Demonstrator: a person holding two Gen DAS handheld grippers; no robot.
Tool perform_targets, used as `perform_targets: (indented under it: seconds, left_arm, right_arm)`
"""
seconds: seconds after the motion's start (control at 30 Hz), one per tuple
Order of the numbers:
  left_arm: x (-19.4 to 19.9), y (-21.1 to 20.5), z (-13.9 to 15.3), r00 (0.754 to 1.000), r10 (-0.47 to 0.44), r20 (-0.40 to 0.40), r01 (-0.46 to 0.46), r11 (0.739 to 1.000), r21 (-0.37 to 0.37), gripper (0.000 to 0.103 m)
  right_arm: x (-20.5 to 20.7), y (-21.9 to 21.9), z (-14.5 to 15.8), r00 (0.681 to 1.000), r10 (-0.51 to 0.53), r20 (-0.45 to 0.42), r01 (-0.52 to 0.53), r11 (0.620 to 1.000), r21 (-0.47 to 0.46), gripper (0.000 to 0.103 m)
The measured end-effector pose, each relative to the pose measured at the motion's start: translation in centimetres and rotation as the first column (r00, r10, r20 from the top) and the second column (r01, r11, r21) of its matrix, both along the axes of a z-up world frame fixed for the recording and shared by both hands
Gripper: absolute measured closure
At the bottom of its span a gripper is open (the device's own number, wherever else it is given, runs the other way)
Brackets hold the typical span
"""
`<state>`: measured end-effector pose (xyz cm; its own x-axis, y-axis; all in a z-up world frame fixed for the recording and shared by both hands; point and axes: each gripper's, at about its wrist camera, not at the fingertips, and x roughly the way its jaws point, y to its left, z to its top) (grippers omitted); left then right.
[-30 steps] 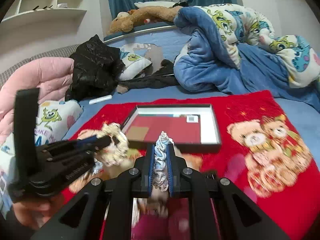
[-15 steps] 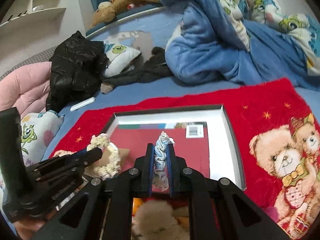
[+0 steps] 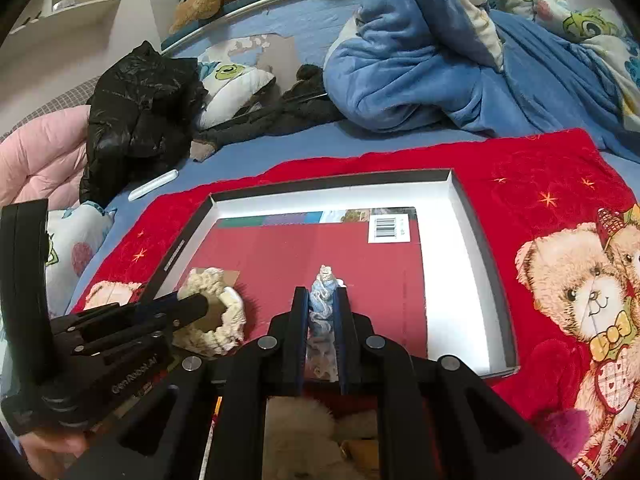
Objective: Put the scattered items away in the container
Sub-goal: 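Open right tool dropping blue scrunchie while left tool releases cream scrunchie into box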
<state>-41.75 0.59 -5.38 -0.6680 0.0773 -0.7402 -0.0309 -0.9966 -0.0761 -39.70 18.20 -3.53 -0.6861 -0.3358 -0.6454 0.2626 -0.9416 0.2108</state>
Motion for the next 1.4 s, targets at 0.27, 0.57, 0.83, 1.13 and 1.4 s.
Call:
perform_targets:
  seconds: [0.27, 0.57, 0.83, 1.13, 1.4]
  left_arm:
    - [-0.3, -0.3, -0.5, 1.000, 0.012, 0.021, -0.012, 1.000, 0.009, 0.089]
    - [-0.7, 0.0, -1.1, 0.998, 0.006, 0.057, -0.005, 1.000, -0.011, 0.087]
    - [-0.4, 0.5, -1.0, 0.998, 0.002, 0.055, -0.001, 1.000, -0.027, 0.028]
    - [0.0, 0.7, -0.5, 0.999, -0.030, 0.043, 0.029, 1.000, 0.006, 0.000]
    - [0.1, 0.6, -0.5, 0.999, -0.026, 0.040, 0.026, 1.000, 0.016, 0.000]
  right_arm:
    - [-0.2, 0.0, -0.6, 1.000, -0.007, 0.027, 0.007, 1.000, 0.005, 0.090]
    - [-0.1, -0.7, -0.8, 1.000, -0.002, 0.028, 0.001, 0.999, 0.037, 0.087]
    - [0.0, -0.3, -0.6, 0.999, -0.018, 0.027, 0.018, 1.000, 0.024, 0.049]
    - [0.3, -0.4, -0.1, 1.000, -0.020, 0.007, 0.020, 0.999, 0.026, 0.019]
    - [0.3, -0.1, -0.1, 1.000, -0.025, 0.009, 0.025, 1.000, 0.015, 0.000]
